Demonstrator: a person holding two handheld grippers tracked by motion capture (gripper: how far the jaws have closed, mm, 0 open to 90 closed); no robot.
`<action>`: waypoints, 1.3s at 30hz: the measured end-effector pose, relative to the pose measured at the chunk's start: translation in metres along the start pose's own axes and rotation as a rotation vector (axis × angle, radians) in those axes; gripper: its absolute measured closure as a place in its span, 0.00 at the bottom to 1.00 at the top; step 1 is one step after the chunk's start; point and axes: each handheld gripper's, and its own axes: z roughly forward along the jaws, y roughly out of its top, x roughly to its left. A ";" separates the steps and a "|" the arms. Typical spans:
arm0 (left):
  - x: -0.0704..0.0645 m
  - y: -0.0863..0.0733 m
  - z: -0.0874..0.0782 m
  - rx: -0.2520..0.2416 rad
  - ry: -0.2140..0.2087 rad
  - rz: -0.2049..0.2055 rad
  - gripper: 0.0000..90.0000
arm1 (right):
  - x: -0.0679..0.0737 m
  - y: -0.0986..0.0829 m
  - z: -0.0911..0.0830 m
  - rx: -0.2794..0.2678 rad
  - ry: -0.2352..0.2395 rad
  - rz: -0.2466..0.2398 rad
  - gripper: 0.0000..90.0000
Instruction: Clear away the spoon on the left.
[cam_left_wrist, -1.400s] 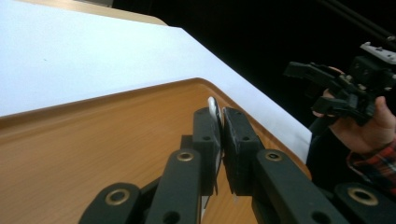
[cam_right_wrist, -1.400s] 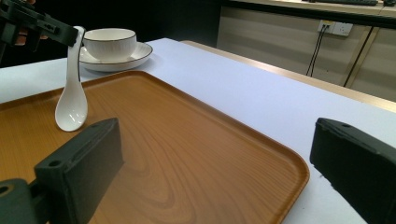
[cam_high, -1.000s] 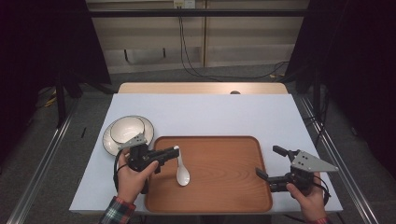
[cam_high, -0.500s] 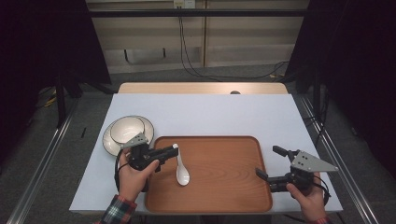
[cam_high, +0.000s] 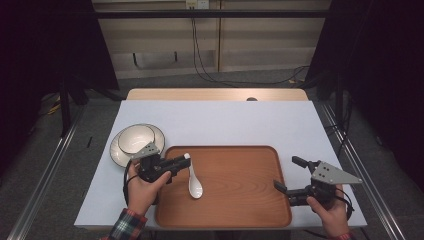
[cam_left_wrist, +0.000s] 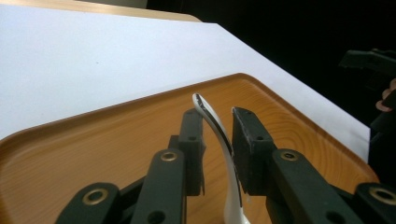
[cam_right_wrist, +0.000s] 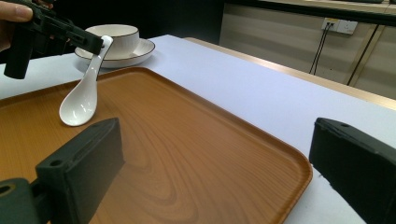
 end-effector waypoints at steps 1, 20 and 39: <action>0.001 -0.001 0.000 0.003 0.005 -0.001 0.81 | 0.000 0.000 0.000 -0.001 -0.009 0.004 0.03; 0.004 -0.002 0.004 0.023 0.041 0.023 0.79 | 0.000 -0.001 -0.005 -0.004 -0.019 0.010 0.03; 0.012 -0.005 0.009 0.036 0.071 0.036 0.74 | -0.001 -0.002 -0.005 -0.002 -0.020 0.005 0.03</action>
